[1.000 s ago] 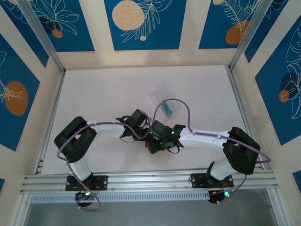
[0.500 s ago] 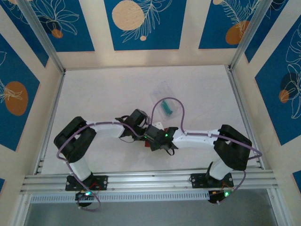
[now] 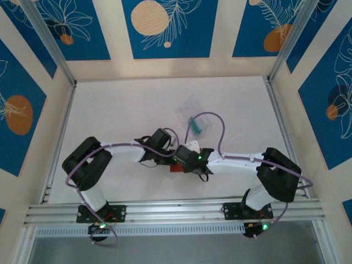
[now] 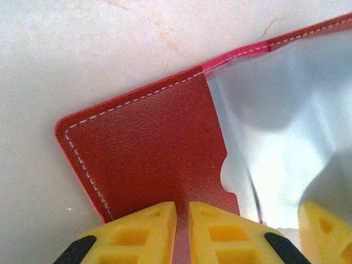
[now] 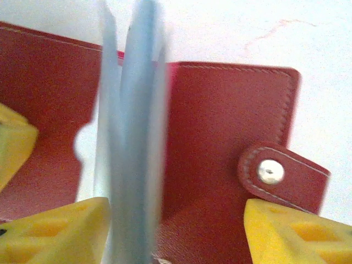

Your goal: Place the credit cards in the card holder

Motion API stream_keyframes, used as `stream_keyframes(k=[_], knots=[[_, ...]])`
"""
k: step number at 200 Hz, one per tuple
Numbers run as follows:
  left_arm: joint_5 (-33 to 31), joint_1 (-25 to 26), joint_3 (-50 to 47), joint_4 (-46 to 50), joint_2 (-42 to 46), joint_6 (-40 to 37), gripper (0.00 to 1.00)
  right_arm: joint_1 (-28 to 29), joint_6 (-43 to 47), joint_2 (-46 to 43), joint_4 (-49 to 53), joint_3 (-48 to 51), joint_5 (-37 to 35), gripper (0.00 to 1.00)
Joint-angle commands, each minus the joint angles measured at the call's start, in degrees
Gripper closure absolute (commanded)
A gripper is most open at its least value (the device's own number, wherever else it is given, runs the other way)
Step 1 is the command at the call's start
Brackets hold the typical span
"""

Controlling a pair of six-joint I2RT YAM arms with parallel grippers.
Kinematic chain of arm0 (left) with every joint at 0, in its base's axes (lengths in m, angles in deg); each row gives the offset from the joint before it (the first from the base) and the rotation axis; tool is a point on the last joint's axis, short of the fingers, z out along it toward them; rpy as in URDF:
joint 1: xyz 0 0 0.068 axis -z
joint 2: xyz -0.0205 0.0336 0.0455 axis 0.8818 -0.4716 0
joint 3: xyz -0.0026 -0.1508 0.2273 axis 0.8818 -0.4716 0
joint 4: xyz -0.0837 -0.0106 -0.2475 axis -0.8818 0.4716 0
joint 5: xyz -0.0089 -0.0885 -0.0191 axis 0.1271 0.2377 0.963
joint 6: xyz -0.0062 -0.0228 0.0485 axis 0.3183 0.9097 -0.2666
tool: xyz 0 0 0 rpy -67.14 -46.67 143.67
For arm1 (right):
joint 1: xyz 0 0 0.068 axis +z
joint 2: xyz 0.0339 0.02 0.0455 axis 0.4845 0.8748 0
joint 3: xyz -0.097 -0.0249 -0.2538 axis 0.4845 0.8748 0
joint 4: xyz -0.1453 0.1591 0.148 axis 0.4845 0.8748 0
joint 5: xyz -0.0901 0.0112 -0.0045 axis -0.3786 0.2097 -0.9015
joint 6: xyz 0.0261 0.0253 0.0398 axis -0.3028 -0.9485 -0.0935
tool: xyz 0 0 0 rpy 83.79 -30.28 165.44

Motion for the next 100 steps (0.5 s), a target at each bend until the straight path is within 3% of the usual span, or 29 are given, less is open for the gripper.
stream_keyframes(k=[1, 78, 100], knots=[[-1.2, 0.6, -1.8, 4.2, 0.1, -1.0, 0.84, -2.6, -4.8, -2.5, 2.9, 1.6, 0.9, 0.38], [0.9, 0.5, 1.6, 6.1, 2.1, -1.2, 0.83, -10.8, -4.2, -1.6, -2.1, 4.6, 13.9, 0.44], [2.1, 0.7, 3.8, 6.7, 3.0, -0.9, 0.82, -12.2, -4.5, -1.0, -3.3, 5.3, 17.0, 0.53]])
